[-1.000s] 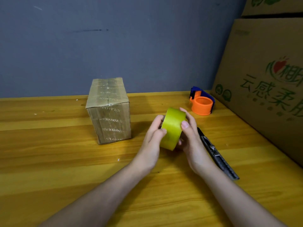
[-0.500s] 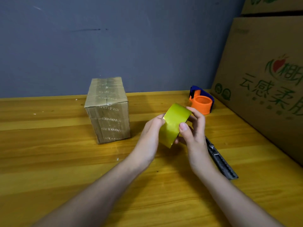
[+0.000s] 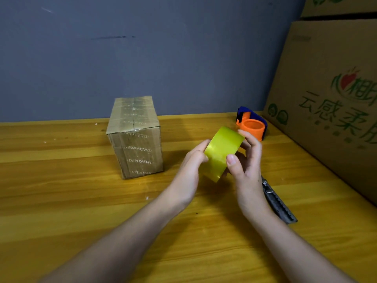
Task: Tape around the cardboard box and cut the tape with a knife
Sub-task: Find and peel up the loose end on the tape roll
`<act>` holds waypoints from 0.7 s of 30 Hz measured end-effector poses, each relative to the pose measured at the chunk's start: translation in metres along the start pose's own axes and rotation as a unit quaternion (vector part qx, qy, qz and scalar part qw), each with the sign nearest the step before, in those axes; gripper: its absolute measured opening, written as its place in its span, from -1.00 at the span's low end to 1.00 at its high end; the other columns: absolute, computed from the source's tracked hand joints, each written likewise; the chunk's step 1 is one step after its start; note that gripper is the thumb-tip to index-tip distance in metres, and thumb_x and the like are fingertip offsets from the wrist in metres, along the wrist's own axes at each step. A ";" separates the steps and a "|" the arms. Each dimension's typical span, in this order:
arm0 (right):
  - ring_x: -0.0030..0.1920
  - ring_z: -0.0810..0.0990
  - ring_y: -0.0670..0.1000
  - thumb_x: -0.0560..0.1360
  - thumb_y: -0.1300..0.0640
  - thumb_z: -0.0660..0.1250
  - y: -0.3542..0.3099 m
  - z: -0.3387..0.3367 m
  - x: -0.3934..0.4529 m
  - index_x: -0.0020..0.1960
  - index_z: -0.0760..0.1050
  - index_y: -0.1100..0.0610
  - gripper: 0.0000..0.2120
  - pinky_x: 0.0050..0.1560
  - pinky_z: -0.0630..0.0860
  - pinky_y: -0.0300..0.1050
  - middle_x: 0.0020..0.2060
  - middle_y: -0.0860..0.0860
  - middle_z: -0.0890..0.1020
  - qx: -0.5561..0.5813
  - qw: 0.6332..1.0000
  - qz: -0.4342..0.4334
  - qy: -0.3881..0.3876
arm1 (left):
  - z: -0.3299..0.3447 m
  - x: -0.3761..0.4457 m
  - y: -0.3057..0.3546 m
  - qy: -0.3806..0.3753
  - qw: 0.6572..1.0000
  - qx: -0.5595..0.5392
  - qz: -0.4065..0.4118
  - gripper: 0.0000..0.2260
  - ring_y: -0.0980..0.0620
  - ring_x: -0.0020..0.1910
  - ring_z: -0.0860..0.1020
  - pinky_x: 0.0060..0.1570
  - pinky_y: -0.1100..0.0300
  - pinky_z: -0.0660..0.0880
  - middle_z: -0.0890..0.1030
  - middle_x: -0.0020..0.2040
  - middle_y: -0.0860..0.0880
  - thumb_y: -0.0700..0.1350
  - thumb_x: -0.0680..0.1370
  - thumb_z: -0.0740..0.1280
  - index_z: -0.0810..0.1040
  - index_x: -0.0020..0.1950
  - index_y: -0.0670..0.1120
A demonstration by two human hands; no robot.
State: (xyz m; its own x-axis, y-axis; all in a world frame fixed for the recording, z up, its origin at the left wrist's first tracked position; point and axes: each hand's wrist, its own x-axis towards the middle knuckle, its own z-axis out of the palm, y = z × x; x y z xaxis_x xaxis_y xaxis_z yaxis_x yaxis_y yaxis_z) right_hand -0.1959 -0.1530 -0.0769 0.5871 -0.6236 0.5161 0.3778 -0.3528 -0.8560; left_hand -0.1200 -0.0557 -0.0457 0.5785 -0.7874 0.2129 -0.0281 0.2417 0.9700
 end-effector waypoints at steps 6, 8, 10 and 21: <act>0.11 0.52 -0.19 0.25 -0.42 0.33 0.003 0.002 0.000 0.32 0.25 -0.11 -0.25 -0.04 0.53 -0.19 0.18 -0.08 0.45 0.004 1.000 0.008 0.005 | 0.000 0.001 -0.001 0.032 0.999 0.024 -0.022 -0.55 -0.04 0.06 0.50 0.10 -0.05 0.40 0.59 0.12 -0.18 0.05 0.34 0.17 0.54 0.16 -0.07; 0.10 0.52 -0.20 0.26 -0.42 0.33 0.003 0.002 0.001 0.31 0.25 -0.11 -0.26 -0.04 0.52 -0.22 0.17 -0.09 0.45 0.006 1.000 0.005 0.006 | -0.001 0.001 -0.004 0.052 0.998 0.026 -0.039 -0.44 -0.08 0.24 0.47 0.31 -0.14 0.33 0.54 0.25 -0.17 0.12 0.27 0.18 0.52 0.23 -0.03; 0.08 0.53 -0.23 0.27 -0.41 0.32 0.003 0.002 0.000 0.32 0.24 -0.07 -0.25 -0.05 0.51 -0.27 0.15 -0.10 0.46 0.004 1.000 0.000 0.010 | -0.002 0.001 -0.005 0.065 0.997 0.028 -0.043 -0.45 -0.10 0.32 0.42 0.37 -0.19 0.27 0.51 0.29 -0.13 0.16 0.23 0.17 0.54 0.17 0.06; 0.09 0.55 -0.20 0.28 -0.39 0.34 -0.001 0.002 0.001 0.33 0.25 -0.08 -0.26 -0.06 0.55 -0.22 0.14 -0.21 0.49 0.029 1.000 0.003 0.003 | -0.001 0.000 0.001 0.011 1.000 0.018 -0.017 -0.70 0.13 -0.03 0.51 0.01 0.20 0.42 0.59 -0.02 0.00 -0.09 0.33 0.08 0.53 -0.07 0.08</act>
State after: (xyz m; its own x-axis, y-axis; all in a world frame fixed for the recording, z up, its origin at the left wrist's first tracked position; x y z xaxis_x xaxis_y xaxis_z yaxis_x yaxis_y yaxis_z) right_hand -0.1941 -0.1515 -0.0757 0.5850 -0.6296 0.5112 0.4149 -0.3092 -0.8557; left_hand -0.1186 -0.0549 -0.0453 0.5974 -0.7819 0.1784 -0.0377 0.1949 0.9801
